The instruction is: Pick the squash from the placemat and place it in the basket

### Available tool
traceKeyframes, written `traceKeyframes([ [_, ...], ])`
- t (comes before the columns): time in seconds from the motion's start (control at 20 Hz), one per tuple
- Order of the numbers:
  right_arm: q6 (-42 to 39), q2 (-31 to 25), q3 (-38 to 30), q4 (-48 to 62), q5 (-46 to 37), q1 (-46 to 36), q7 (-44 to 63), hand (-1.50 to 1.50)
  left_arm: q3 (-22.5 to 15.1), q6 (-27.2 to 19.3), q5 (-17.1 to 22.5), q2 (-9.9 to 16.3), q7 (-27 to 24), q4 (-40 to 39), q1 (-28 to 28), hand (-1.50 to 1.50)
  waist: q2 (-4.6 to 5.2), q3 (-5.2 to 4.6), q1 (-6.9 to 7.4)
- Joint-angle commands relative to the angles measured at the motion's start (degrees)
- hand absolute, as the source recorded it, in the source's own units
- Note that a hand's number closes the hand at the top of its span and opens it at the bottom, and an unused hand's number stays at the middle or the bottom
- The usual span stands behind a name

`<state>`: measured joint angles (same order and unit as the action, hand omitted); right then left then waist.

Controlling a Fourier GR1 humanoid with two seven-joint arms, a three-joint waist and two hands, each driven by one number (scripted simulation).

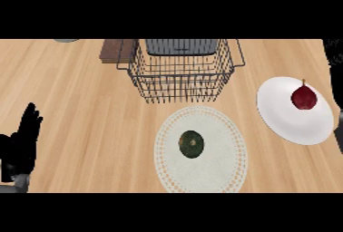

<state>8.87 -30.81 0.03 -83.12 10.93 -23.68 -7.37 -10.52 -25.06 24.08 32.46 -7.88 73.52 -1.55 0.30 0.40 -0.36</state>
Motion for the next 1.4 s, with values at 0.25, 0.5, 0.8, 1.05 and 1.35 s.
traceKeyframes([
  [0.25,-18.6,19.2,18.7,-3.3,12.7,-8.6,-0.5,1.50,-10.1,8.9,1.4,-5.0,8.8,-0.6,-0.3,0.00,1.89,-0.22,6.70],
  [0.5,-23.3,24.8,39.1,-4.8,0.2,-4.7,-5.3,-1.50,-11.8,10.1,1.9,-5.1,13.8,-2.4,0.4,0.00,0.09,-0.41,2.66],
  [0.8,-9.8,22.8,46.1,-7.4,-19.8,-5.8,4.6,-1.50,-11.2,9.0,1.8,-5.4,14.6,-1.2,2.5,0.00,-0.99,-0.50,-0.45],
  [1.05,-10.0,13.7,39.7,-12.0,-30.5,-16.4,16.3,-1.50,-10.5,8.2,1.7,-4.7,14.2,0.0,4.9,0.00,-1.39,-0.56,-1.04],
  [1.35,-27.7,4.0,32.9,-21.7,-25.1,-27.2,28.8,-1.50,-10.7,8.4,1.6,-5.2,15.4,2.2,5.3,0.00,-1.14,-0.52,-0.93],
])
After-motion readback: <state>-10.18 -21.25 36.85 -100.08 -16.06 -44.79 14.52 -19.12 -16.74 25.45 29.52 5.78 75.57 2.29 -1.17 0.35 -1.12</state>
